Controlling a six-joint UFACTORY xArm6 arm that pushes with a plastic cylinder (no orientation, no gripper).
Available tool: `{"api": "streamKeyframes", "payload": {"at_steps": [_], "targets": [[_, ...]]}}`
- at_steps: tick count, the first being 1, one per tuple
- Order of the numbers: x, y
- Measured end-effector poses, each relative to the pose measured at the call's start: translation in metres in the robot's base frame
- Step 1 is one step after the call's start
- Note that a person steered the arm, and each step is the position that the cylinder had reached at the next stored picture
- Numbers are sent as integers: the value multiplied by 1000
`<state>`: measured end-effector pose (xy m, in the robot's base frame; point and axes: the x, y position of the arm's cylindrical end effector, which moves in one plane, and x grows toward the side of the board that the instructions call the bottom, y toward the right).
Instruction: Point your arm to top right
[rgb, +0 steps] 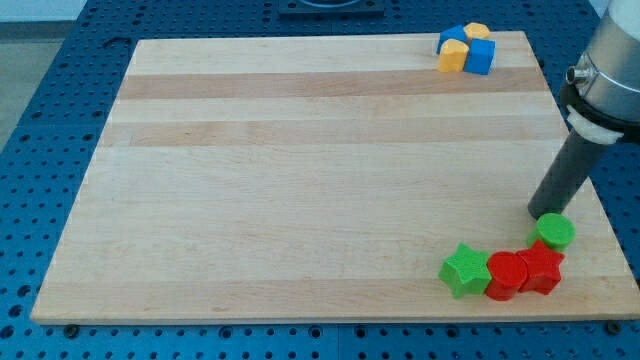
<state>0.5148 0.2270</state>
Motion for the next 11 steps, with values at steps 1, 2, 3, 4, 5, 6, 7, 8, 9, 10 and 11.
{"api": "streamKeyframes", "payload": {"at_steps": [1, 2, 3, 4, 5, 6, 7, 8, 9, 10, 11], "targets": [[-22, 2], [-76, 13], [-144, 43], [-199, 70], [-236, 104], [-279, 118], [-323, 105], [-323, 95], [-323, 37], [-323, -40], [-301, -90]]}}
